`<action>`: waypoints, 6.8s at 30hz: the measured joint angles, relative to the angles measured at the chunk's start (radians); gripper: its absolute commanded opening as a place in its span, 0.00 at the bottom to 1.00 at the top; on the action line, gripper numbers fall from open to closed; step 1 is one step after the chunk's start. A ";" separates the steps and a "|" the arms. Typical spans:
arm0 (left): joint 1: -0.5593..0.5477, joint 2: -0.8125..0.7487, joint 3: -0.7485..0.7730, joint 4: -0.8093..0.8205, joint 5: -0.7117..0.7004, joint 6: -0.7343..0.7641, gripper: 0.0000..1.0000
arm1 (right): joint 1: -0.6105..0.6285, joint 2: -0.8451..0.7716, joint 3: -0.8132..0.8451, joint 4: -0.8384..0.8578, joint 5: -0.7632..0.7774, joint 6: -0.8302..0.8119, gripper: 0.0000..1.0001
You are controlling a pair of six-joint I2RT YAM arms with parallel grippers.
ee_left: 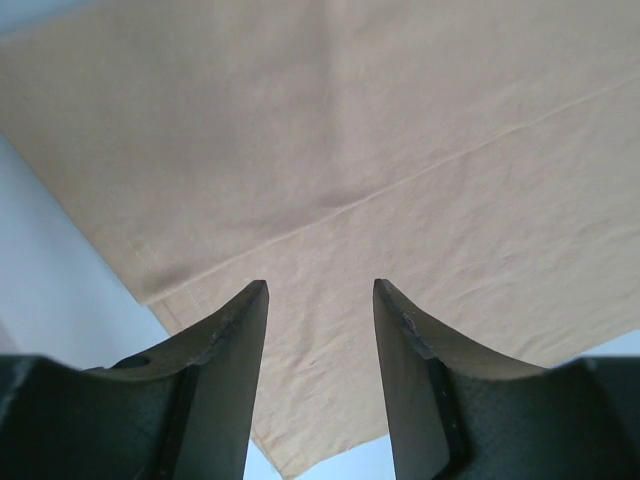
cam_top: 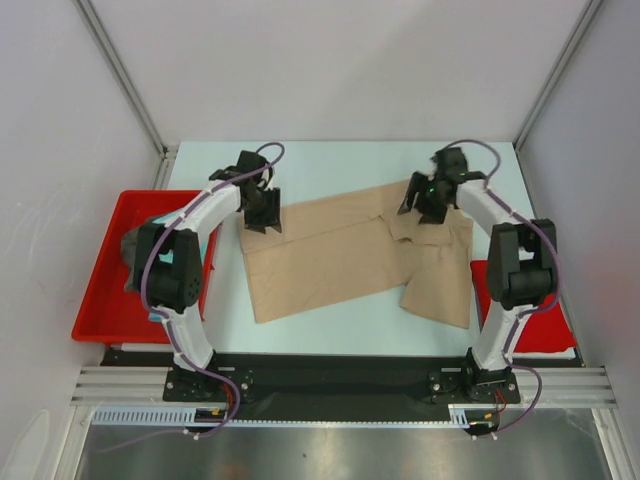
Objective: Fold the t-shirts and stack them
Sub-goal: Fold the tshirt
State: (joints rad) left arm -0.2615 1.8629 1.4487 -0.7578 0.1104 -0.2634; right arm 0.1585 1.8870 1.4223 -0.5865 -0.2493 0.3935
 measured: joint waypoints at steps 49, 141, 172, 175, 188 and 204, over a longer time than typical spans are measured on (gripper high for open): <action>0.073 0.428 0.426 -0.044 -0.309 0.151 0.44 | -0.267 0.572 0.666 0.100 0.027 -0.195 0.63; 0.033 -0.346 -0.579 0.071 -0.265 -0.390 0.48 | -0.069 -0.724 -0.515 -0.263 0.092 0.037 0.67; 0.042 -0.277 -0.566 0.106 -0.214 -0.411 0.00 | -0.222 -0.304 -0.473 -0.134 0.198 -0.029 0.37; 0.042 -0.277 -0.566 0.108 -0.211 -0.397 0.00 | -0.222 -0.256 -0.435 -0.122 0.213 -0.029 0.39; 0.047 -0.277 -0.566 0.113 -0.195 -0.366 0.00 | -0.222 -0.134 -0.326 -0.081 0.298 -0.048 0.42; 0.048 -0.277 -0.565 0.111 -0.186 -0.364 0.00 | -0.214 -0.125 -0.330 -0.051 0.290 -0.045 0.04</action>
State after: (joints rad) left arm -0.2134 1.5860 0.8833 -0.6464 -0.0757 -0.6273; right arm -0.0551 1.7622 1.0920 -0.6376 0.0402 0.3485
